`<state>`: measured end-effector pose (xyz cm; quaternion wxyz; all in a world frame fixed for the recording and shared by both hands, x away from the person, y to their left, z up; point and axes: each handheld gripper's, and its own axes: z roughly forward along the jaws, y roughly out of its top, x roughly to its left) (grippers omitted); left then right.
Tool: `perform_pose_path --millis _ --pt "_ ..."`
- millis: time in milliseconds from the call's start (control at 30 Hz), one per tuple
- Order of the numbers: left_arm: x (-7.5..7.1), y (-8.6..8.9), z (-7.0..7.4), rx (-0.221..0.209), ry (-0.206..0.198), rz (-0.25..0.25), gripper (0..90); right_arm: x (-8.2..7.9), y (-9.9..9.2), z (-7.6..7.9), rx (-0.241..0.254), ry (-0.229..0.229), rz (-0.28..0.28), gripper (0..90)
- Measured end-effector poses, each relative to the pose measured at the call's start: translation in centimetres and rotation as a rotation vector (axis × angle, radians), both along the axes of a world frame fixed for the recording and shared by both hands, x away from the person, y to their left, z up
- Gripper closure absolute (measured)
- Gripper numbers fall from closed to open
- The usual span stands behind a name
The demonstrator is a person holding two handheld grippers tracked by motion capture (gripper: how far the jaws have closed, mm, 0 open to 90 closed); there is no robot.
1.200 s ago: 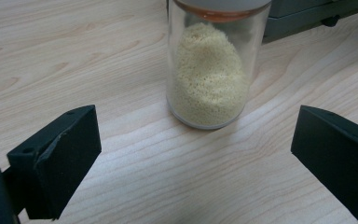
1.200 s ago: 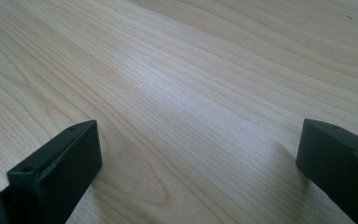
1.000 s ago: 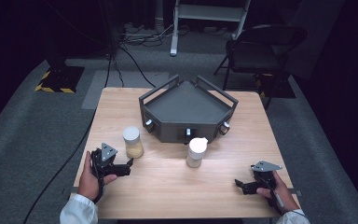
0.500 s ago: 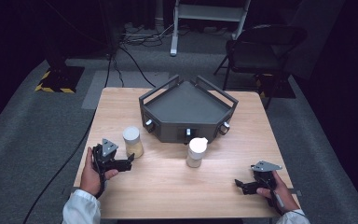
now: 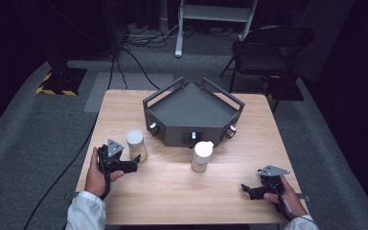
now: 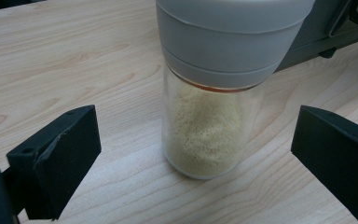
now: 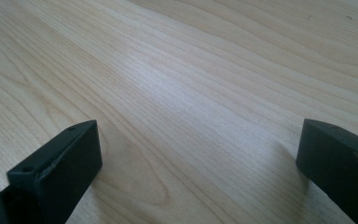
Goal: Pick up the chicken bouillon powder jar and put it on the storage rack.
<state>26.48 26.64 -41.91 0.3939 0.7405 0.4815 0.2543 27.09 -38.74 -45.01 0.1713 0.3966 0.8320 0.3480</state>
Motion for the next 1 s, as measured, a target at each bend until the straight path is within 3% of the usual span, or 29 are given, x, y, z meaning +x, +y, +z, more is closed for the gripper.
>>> perform_pose_path --millis 1000 --pt "2.2 -1.0 -0.6 -0.046 0.016 -0.025 1.0 0.0 0.0 0.0 0.0 -0.001 0.0 0.0"
